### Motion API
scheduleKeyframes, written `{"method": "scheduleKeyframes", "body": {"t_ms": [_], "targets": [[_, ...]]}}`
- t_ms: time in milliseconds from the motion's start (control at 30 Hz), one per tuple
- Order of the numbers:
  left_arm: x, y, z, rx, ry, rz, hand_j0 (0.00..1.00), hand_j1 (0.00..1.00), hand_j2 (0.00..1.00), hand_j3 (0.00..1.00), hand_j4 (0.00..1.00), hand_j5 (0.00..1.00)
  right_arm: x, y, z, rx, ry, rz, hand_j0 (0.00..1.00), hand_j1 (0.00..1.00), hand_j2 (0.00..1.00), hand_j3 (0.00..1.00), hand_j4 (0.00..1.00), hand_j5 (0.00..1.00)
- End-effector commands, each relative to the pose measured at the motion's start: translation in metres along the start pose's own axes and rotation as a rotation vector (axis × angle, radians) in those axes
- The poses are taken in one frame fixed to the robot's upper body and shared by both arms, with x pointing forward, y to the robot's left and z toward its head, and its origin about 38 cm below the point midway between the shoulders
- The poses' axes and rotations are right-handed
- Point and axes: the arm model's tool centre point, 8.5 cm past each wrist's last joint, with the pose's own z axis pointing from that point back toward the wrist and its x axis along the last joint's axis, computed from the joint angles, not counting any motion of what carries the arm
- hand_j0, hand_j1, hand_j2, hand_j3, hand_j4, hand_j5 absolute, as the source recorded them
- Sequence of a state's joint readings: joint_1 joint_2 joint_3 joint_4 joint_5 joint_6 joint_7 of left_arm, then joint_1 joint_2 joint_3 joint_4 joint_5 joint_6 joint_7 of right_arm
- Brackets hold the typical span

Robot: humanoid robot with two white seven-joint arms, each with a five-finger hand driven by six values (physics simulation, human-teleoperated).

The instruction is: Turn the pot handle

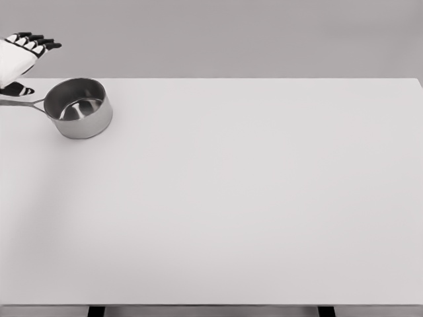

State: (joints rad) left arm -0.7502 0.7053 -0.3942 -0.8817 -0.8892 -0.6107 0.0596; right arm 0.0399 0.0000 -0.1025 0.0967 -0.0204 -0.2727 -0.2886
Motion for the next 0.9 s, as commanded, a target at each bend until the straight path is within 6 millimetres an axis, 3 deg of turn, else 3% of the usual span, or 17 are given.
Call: {"method": "scheduleKeyframes", "body": {"t_ms": [0,133,300,367,500,667,733,867], "targets": [[0.016,0.023,-0.007,0.069,-0.056,-0.013,1.0,1.0,1.0,1.0,1.0,1.0,0.0,0.0,0.0,-0.002,0.0,-0.001,1.0,1.0,1.0,1.0,1.0,1.0],[0.055,0.031,-0.006,0.132,-0.172,0.007,1.0,1.0,1.0,1.0,1.0,1.0,0.0,0.0,0.0,0.0,0.0,-0.001,1.0,1.0,1.0,1.0,1.0,1.0],[0.092,0.024,0.001,0.148,-0.266,0.005,1.0,1.0,1.0,1.0,1.0,1.0,0.0,0.0,0.0,0.0,0.0,-0.001,1.0,1.0,1.0,1.0,1.0,1.0],[0.106,0.016,0.006,0.146,-0.299,0.024,1.0,1.0,1.0,1.0,1.0,1.0,0.0,0.0,0.0,0.0,0.0,-0.001,1.0,1.0,1.0,1.0,1.0,1.0],[0.141,0.027,0.025,0.185,-0.407,0.034,1.0,1.0,1.0,1.0,1.0,1.0,0.0,0.0,0.0,0.0,0.0,-0.001,1.0,1.0,1.0,1.0,1.0,1.0],[0.187,0.002,0.041,0.156,-0.512,0.099,1.0,1.0,1.0,1.0,1.0,1.0,0.0,0.0,0.0,0.0,0.0,-0.001,1.0,1.0,1.0,1.0,1.0,1.0],[0.199,-0.006,0.039,0.148,-0.531,0.12,1.0,1.0,1.0,1.0,1.0,1.0,0.0,0.0,0.0,0.0,0.0,-0.001,1.0,1.0,1.0,1.0,1.0,1.0],[0.201,-0.008,0.04,0.142,-0.536,0.127,1.0,1.0,1.0,1.0,1.0,1.0,0.0,0.0,0.0,0.0,0.0,-0.001,1.0,1.0,1.0,1.0,1.0,1.0]]}}
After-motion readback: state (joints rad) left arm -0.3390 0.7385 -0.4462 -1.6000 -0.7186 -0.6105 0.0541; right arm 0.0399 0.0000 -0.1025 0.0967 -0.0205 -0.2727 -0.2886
